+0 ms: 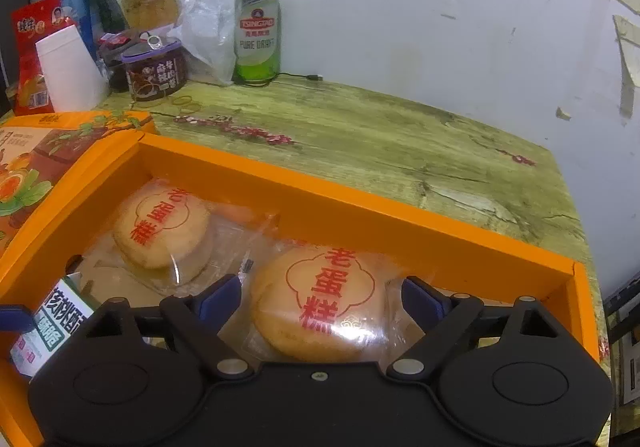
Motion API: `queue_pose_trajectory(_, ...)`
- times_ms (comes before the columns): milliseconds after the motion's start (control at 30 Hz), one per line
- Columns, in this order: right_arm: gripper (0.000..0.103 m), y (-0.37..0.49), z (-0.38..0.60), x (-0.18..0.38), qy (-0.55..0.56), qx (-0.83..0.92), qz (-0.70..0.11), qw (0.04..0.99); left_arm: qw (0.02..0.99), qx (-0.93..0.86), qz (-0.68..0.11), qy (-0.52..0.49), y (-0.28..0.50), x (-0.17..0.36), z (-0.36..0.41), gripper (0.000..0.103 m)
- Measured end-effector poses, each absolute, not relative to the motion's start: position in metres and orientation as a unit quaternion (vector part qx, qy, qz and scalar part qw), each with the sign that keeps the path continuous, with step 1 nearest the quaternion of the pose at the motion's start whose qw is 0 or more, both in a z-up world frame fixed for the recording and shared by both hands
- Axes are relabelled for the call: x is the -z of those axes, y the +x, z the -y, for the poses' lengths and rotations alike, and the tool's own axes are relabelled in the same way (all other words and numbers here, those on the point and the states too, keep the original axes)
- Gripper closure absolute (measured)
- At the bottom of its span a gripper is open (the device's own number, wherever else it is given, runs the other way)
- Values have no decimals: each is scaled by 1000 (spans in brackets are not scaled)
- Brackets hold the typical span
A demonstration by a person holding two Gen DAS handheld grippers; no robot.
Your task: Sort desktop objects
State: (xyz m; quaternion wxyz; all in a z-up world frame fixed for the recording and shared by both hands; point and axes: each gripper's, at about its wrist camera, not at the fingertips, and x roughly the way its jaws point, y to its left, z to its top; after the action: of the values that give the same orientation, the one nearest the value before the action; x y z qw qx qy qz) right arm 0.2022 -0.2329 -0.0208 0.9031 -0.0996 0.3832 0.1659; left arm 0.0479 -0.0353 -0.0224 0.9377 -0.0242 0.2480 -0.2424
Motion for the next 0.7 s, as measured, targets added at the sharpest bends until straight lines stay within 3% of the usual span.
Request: queue_pose_trajectory(700,20,204,263,27,6,-138,-392,909,938,242,-249,-22,48,23,35,0)
